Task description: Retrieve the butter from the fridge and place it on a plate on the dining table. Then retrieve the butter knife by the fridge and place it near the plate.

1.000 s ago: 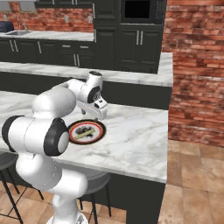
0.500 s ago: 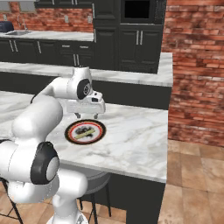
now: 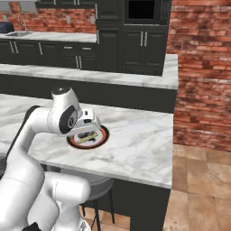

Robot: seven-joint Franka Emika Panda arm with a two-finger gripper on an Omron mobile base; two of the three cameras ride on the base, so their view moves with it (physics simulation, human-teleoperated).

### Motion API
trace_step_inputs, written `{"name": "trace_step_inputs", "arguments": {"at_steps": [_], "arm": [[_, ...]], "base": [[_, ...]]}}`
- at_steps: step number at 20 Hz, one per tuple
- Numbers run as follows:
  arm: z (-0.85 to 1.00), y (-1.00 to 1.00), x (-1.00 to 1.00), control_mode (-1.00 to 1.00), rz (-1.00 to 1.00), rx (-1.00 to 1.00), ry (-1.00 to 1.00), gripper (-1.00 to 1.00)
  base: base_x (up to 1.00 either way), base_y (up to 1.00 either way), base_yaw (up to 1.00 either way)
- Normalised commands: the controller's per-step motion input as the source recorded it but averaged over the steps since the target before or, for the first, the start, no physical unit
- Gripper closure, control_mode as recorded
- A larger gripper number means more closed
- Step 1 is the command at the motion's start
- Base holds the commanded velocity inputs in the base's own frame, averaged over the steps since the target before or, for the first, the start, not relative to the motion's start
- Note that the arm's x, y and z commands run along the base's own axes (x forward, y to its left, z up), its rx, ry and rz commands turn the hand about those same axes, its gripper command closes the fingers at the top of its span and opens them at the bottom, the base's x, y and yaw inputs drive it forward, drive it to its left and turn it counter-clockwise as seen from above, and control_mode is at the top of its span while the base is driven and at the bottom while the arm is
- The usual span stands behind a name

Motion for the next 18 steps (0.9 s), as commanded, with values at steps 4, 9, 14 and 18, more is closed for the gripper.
{"name": "trace_step_inputs", "arguments": {"at_steps": [4,9,14,18], "arm": [[0.87,-0.01,-0.19,-1.00,-0.11,0.22,0.15,-1.00],[0.87,0.00,-0.28,-1.00,-0.17,0.28,0.22,-1.00],[0.27,0.00,-0.78,-1.00,-0.18,0.04,0.16,-1.00],[-0.10,0.00,-0.79,-1.00,-0.17,-0.06,0.09,-1.00]], "base": [[0.00,0.00,0.00],[0.00,0.00,0.00],[0.00,0.00,0.00],[0.00,0.00,0.00]]}}
